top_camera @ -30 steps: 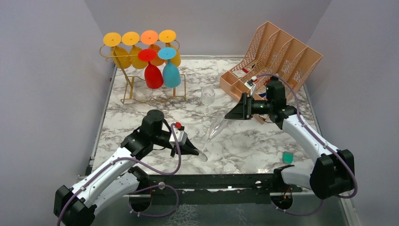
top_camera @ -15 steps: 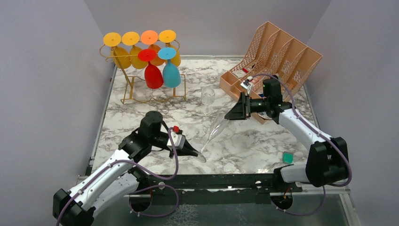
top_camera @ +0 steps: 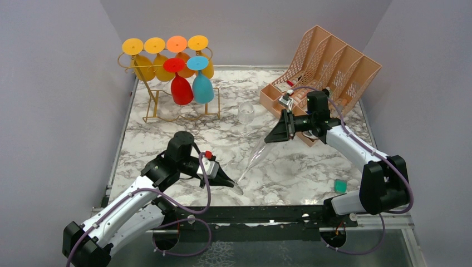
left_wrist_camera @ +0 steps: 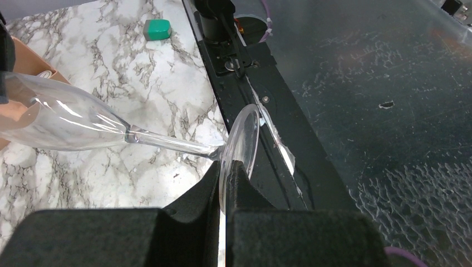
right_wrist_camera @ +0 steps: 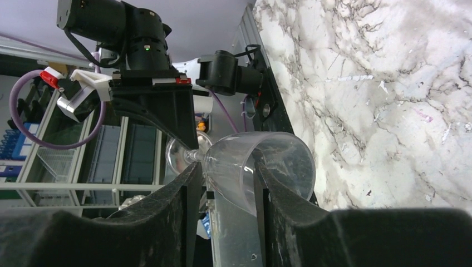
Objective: Take the wine glass off the wine glass rack
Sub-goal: Place the wine glass at the center of the board.
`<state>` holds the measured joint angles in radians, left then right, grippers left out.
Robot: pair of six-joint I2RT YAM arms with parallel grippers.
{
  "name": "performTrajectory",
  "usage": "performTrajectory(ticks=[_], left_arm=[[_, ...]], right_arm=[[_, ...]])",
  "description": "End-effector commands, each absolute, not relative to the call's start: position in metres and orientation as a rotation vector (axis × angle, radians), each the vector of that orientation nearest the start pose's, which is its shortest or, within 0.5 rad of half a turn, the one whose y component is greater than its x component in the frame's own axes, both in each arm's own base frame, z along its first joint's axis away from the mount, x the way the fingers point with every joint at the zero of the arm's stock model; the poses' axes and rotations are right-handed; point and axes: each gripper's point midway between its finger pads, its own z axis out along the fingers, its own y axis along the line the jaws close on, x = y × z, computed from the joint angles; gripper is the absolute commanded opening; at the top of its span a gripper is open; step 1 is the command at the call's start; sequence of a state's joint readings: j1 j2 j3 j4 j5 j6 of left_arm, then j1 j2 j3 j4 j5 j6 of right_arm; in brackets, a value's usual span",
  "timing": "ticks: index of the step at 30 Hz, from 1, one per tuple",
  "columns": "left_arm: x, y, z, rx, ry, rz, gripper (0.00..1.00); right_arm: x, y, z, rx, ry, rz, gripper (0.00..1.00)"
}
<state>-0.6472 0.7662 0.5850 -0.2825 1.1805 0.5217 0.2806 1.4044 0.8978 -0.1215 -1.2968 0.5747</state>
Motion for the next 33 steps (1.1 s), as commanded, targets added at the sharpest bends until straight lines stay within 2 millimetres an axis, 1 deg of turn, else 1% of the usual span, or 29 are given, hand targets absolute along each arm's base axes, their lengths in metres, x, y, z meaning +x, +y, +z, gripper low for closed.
performTrajectory(ticks=[1, 7, 9, 17, 21, 23, 24, 26, 29, 33], left_arm=[[0.092, -0.253, 0.226, 1.607, 1.010, -1.122, 0.00], [0.102, -0.252, 0.222, 1.618, 1.045, -1.055, 0.00], [0.107, -0.251, 0.222, 1.618, 1.063, -1.023, 0.00], [0.116, -0.248, 0.217, 1.636, 1.107, -0.960, 0.00], [0.118, -0.249, 0.217, 1.639, 1.107, -0.955, 0.00], [0.119, -0.249, 0.217, 1.641, 1.107, -0.955, 0.00], [0.119, -0.249, 0.217, 1.643, 1.105, -0.957, 0.00], [0.118, -0.250, 0.217, 1.644, 1.104, -0.963, 0.00], [0.118, -0.250, 0.216, 1.648, 1.100, -0.963, 0.00], [0.121, -0.251, 0.217, 1.653, 1.093, -0.952, 0.00]], right_arm=[[0.196, 0.249, 0.229, -0.574, 2.181, 2.020, 0.37], [0.182, 0.250, 0.231, -0.623, 2.179, 2.044, 0.36], [0.180, 0.250, 0.231, -0.624, 2.182, 2.049, 0.36], [0.173, 0.248, 0.233, -0.626, 2.187, 2.076, 0.39], [0.171, 0.247, 0.234, -0.627, 2.188, 2.083, 0.35], [0.169, 0.247, 0.235, -0.628, 2.189, 2.086, 0.34], [0.168, 0.246, 0.235, -0.631, 2.187, 2.093, 0.36], [0.167, 0.246, 0.236, -0.634, 2.185, 2.098, 0.43], [0.165, 0.246, 0.239, -0.650, 2.172, 2.111, 0.45], [0.163, 0.246, 0.242, -0.671, 2.161, 2.129, 0.36]])
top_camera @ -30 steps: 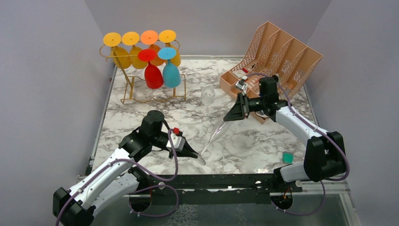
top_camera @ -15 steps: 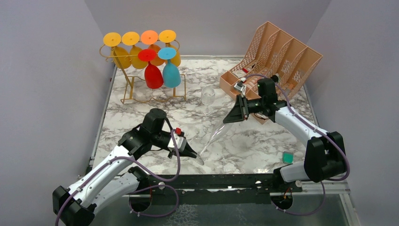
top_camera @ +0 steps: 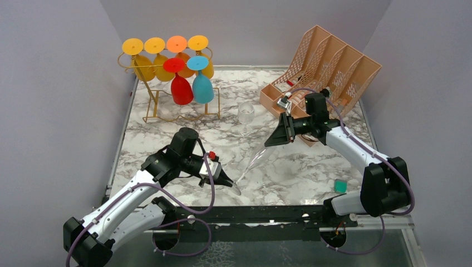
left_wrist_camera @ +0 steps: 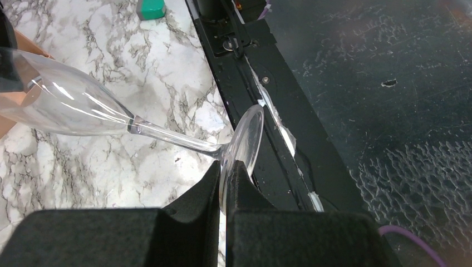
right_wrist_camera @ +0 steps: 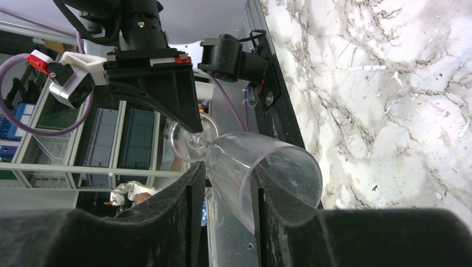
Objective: Take the wine glass off the wine glass rack
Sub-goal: Place the wine glass at the center of the board.
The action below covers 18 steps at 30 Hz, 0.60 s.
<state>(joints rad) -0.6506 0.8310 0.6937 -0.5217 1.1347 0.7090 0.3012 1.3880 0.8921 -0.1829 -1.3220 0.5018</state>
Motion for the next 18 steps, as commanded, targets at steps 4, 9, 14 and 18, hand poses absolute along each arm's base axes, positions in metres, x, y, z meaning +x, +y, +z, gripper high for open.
performTrajectory(ticks=[4, 9, 14, 18], left_arm=[[0.125, -0.251, 0.219, 1.647, 1.098, -0.926, 0.00], [0.123, -0.249, 0.218, 1.621, 1.158, -0.950, 0.00], [0.122, -0.247, 0.212, 1.622, 1.154, -0.941, 0.00], [0.119, -0.247, 0.207, 1.625, 1.160, -0.957, 0.00]], right_arm=[[0.162, 0.247, 0.241, -0.674, 2.163, 2.139, 0.27], [0.167, 0.250, 0.239, -0.647, 2.177, 2.081, 0.28], [0.164, 0.250, 0.246, -0.670, 2.148, 2.102, 0.35], [0.162, 0.249, 0.247, -0.674, 2.155, 2.122, 0.48]])
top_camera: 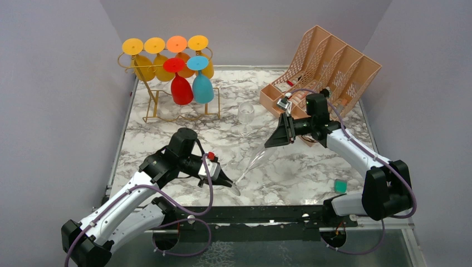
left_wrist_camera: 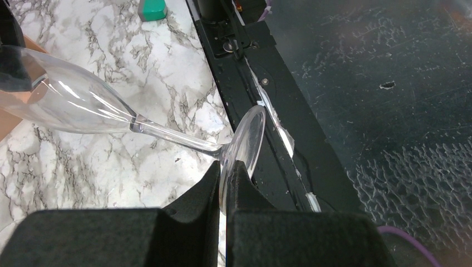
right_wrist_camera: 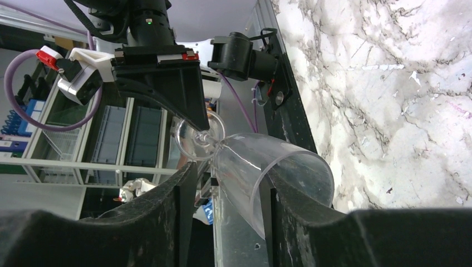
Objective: Take the wine glass off the wine glass rack
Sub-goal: Place the wine glass at the center of the board.
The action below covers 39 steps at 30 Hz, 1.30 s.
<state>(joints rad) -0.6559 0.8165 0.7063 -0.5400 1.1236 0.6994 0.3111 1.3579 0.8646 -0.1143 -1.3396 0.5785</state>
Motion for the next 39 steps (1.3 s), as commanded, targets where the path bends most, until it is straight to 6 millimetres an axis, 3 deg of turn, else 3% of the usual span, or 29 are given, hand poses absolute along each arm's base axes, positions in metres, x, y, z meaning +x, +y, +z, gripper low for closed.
performTrajectory(ticks=[1, 5, 9, 16, 20, 29, 37, 39], left_arm=[[0.119, -0.246, 0.207, 1.624, 1.160, -0.954, 0.00], [0.123, -0.246, 0.205, 1.620, 1.169, -0.929, 0.00], [0.122, -0.246, 0.207, 1.620, 1.164, -0.940, 0.00], [0.112, -0.244, 0.205, 1.607, 1.177, -0.983, 0.24], [0.107, -0.241, 0.205, 1.601, 1.172, -0.993, 0.48], [0.104, -0.238, 0.213, 1.578, 1.159, -0.981, 0.83], [0.103, -0.236, 0.212, 1.533, 1.187, -0.982, 0.99], [0.107, -0.236, 0.210, 1.501, 1.207, -0.970, 0.99]], right_arm=[[0.162, 0.249, 0.247, -0.676, 2.153, 2.125, 0.47], [0.158, 0.248, 0.245, -0.684, 2.153, 2.117, 0.20], [0.166, 0.251, 0.239, -0.640, 2.181, 2.052, 0.02], [0.183, 0.254, 0.232, -0.547, 2.212, 1.892, 0.01], [0.184, 0.254, 0.232, -0.550, 2.211, 1.861, 0.01], [0.193, 0.252, 0.229, -0.516, 2.239, 1.740, 0.01], [0.196, 0.249, 0.226, -0.492, 2.267, 1.666, 0.01], [0.198, 0.247, 0.225, -0.483, 2.280, 1.627, 0.01]])
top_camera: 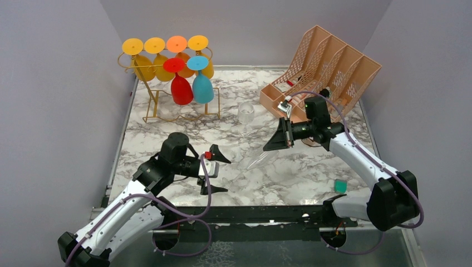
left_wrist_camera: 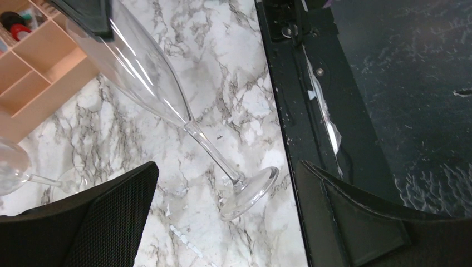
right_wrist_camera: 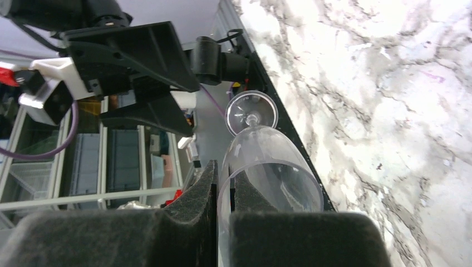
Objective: Take the wine glass off the wine glass rack
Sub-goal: Place the wine glass at the center of the board.
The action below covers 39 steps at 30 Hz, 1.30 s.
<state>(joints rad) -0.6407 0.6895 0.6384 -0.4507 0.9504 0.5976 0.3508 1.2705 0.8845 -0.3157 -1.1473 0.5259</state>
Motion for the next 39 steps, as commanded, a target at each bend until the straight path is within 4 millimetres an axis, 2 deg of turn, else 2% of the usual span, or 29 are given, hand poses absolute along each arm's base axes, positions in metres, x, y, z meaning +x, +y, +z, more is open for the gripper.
performTrajectory(ticks=[1, 10, 22, 31, 36, 39], left_arm=[[0.109, -0.236, 0.211, 1.480, 1.213, -0.960, 0.99], [0.146, -0.229, 0.224, 1.101, 1.372, -0.881, 0.99], [0.207, -0.174, 0.208, 0.414, 1.771, -0.653, 0.99], [0.230, -0.140, 0.207, 0.246, 1.862, -0.427, 0.99], [0.233, -0.134, 0.207, 0.248, 1.868, -0.373, 0.99], [0.234, -0.133, 0.207, 0.261, 1.866, -0.357, 0.99]], right_arm=[[0.199, 0.247, 0.226, -0.480, 2.280, 1.613, 0.01], [0.211, 0.240, 0.215, -0.411, 2.323, 1.470, 0.01], [0.245, 0.219, 0.212, -0.301, 2.341, 1.129, 0.01], [0.281, 0.183, 0.219, -0.256, 2.336, 0.740, 0.01], [0.300, 0.170, 0.228, -0.236, 2.316, 0.572, 0.01], [0.311, 0.169, 0.234, -0.257, 2.309, 0.487, 0.01]])
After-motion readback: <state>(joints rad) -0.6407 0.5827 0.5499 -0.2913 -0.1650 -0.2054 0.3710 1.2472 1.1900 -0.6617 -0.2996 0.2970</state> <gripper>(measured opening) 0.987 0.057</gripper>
